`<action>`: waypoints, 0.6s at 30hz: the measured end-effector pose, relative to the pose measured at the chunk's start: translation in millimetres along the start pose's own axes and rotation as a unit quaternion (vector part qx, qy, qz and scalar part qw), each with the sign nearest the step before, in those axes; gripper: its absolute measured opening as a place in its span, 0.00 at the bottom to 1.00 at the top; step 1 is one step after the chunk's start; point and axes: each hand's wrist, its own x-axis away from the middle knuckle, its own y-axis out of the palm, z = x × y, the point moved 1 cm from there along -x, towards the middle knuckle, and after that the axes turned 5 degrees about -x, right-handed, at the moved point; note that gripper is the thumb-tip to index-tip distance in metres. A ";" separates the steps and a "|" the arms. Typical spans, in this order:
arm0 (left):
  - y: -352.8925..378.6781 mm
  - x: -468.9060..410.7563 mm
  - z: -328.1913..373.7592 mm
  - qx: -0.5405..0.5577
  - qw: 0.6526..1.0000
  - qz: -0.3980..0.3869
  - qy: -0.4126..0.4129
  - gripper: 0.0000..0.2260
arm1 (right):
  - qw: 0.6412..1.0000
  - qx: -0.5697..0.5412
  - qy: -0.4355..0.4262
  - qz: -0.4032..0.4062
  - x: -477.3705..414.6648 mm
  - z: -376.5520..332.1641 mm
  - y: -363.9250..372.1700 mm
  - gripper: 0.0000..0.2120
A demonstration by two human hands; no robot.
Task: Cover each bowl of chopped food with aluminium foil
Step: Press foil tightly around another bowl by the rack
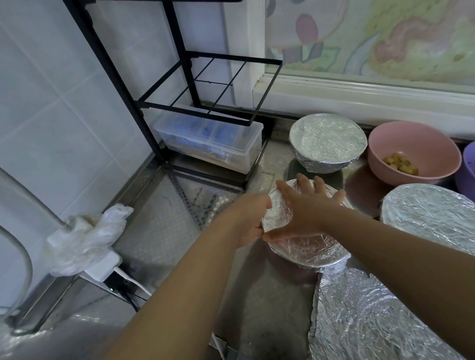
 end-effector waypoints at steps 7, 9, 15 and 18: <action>-4.0 -11.0 6.2 0.098 0.995 0.021 0.025 0.09 | 0.997 -0.030 0.076 0.008 5.2 -8.5 0.2 0.63; -2.5 -16.1 -1.8 0.163 0.985 0.030 0.046 0.08 | 0.996 -0.035 0.087 -0.002 7.9 -7.7 -4.4 0.64; 17.2 -29.5 -54.9 0.332 0.927 0.113 0.134 0.18 | 0.999 -0.035 0.029 -0.020 5.1 5.4 -6.6 0.68; 34.1 -32.6 -67.2 0.354 0.925 0.071 0.116 0.23 | 0.999 -0.027 0.018 -0.037 1.1 6.5 -11.7 0.69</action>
